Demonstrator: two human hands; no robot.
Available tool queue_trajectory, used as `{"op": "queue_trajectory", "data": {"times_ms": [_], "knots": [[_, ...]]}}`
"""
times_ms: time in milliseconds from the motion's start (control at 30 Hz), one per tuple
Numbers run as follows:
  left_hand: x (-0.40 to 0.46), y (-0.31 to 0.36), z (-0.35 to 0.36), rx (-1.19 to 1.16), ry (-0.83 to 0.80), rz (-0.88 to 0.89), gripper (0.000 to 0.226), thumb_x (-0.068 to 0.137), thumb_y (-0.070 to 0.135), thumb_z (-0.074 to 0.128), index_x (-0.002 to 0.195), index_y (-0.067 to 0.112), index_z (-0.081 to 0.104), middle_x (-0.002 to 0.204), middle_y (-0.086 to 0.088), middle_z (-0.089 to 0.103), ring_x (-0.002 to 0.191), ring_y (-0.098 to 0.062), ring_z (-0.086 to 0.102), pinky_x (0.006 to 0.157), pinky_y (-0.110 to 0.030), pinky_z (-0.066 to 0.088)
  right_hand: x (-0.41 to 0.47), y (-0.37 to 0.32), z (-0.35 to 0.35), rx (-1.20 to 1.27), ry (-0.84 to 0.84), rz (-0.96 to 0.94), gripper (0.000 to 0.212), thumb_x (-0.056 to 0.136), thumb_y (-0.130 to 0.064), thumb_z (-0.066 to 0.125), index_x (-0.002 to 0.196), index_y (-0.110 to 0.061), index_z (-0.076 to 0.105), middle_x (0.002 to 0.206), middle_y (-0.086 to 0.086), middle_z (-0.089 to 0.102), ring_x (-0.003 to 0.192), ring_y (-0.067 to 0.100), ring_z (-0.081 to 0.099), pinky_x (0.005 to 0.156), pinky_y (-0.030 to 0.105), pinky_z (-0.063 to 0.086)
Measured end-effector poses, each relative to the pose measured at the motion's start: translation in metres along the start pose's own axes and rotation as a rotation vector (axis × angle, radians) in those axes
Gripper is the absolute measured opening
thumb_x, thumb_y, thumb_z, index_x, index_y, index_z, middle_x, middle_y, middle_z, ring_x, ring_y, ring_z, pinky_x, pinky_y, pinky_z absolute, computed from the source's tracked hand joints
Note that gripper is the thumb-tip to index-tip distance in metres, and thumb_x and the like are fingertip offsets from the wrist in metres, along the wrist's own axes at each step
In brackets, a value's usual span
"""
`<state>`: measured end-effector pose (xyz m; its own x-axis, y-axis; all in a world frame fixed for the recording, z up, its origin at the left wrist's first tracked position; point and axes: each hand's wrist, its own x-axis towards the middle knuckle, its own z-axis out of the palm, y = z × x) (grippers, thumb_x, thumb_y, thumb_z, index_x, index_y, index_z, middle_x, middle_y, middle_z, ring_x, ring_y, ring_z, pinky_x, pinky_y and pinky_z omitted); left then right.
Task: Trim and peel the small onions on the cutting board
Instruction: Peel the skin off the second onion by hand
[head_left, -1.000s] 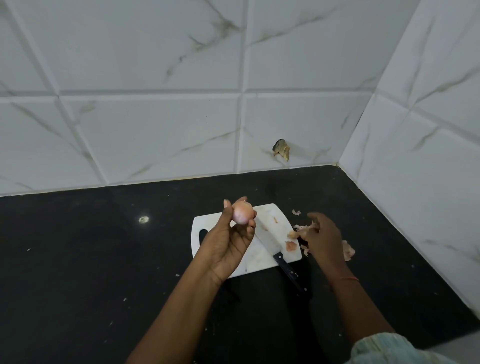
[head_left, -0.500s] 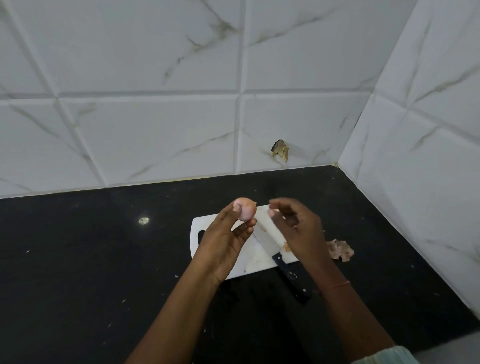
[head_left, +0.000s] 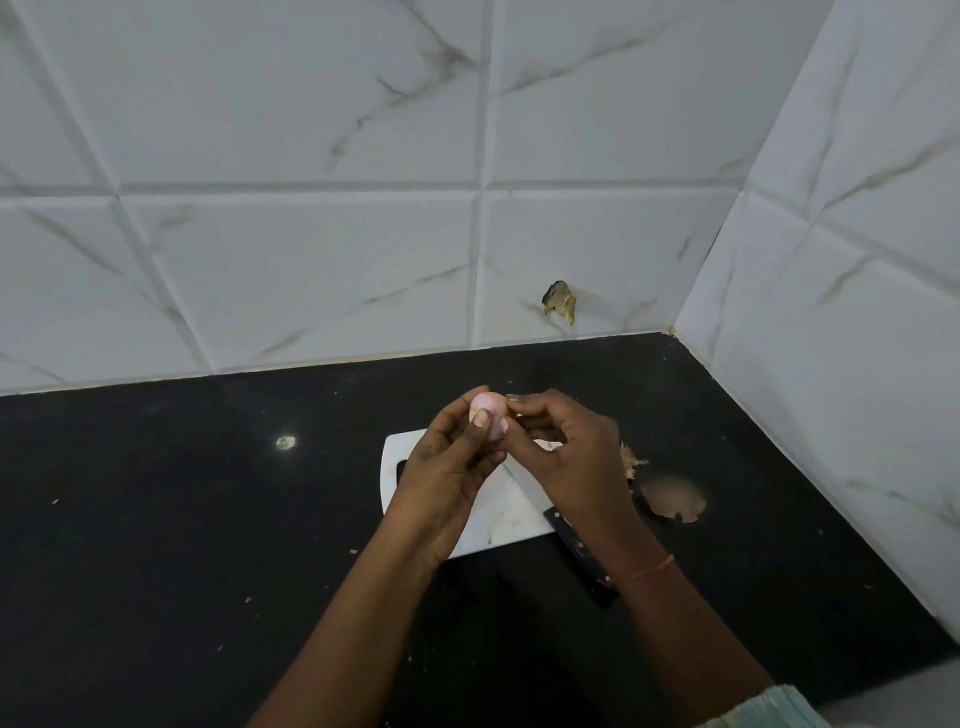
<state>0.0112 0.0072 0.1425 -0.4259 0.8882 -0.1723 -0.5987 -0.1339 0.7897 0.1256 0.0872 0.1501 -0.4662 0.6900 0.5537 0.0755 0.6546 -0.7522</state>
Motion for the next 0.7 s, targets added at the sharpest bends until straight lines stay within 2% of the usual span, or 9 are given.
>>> {"op": "queue_trajectory", "data": {"times_ms": [100, 300, 400, 500, 567, 700], "knots": [[-0.0006, 0.0000, -0.0001, 0.002, -0.006, 0.013, 0.037, 0.095, 0.015, 0.056, 0.131, 0.009, 0.058, 0.124, -0.011, 0.068, 0.103, -0.016, 0.070, 0.094, -0.028, 0.056, -0.0009, 0.0002, 0.0001, 0.009, 0.019, -0.016, 0.023, 0.082, -0.025, 0.073, 0.095, -0.006, 0.072, 0.094, -0.003, 0.073, 0.085, 0.002, 0.069, 0.073, 0.016, 0.056], [-0.0009, -0.0004, -0.0013, -0.003, -0.017, 0.024, 0.047, 0.086, 0.020, 0.062, 0.131, 0.008, 0.058, 0.124, -0.011, 0.069, 0.102, -0.015, 0.070, 0.092, -0.026, 0.056, -0.0034, -0.0005, 0.0002, -0.020, 0.023, -0.041, 0.023, 0.083, -0.027, 0.069, 0.093, -0.006, 0.073, 0.090, -0.008, 0.070, 0.086, -0.001, 0.068, 0.074, 0.011, 0.052], [-0.0001, -0.0001, -0.0012, 0.007, -0.008, 0.023, 0.048, 0.084, 0.022, 0.062, 0.131, 0.009, 0.059, 0.125, -0.011, 0.069, 0.107, -0.018, 0.069, 0.091, -0.026, 0.057, -0.0035, 0.0028, 0.0012, -0.066, 0.043, -0.047, 0.010, 0.084, -0.016, 0.071, 0.088, -0.007, 0.073, 0.085, -0.008, 0.070, 0.081, 0.001, 0.067, 0.071, 0.011, 0.052], [0.0008, -0.0007, -0.0014, 0.022, 0.003, 0.012, 0.043, 0.089, 0.021, 0.060, 0.131, 0.010, 0.059, 0.126, -0.012, 0.068, 0.111, -0.022, 0.067, 0.092, -0.026, 0.056, -0.0022, 0.0065, 0.0000, -0.109, 0.060, -0.052, 0.003, 0.083, -0.008, 0.072, 0.085, -0.005, 0.072, 0.081, -0.002, 0.072, 0.076, 0.005, 0.067, 0.068, 0.020, 0.055], [0.0005, -0.0002, -0.0007, 0.022, 0.009, 0.007, 0.038, 0.093, 0.019, 0.058, 0.130, 0.010, 0.060, 0.125, -0.012, 0.068, 0.109, -0.021, 0.067, 0.091, -0.026, 0.057, -0.0022, 0.0063, -0.0002, -0.082, 0.058, -0.039, 0.005, 0.083, -0.007, 0.073, 0.088, -0.005, 0.073, 0.084, -0.001, 0.073, 0.078, 0.005, 0.069, 0.070, 0.021, 0.056], [-0.0010, 0.0014, 0.0014, 0.014, 0.012, 0.000, 0.035, 0.096, 0.015, 0.055, 0.130, 0.008, 0.059, 0.125, -0.012, 0.068, 0.111, -0.022, 0.065, 0.095, -0.028, 0.054, -0.0036, 0.0005, 0.0021, -0.001, 0.041, 0.031, 0.017, 0.082, -0.019, 0.076, 0.091, -0.005, 0.071, 0.092, -0.001, 0.074, 0.083, 0.003, 0.070, 0.073, 0.019, 0.057]]}}
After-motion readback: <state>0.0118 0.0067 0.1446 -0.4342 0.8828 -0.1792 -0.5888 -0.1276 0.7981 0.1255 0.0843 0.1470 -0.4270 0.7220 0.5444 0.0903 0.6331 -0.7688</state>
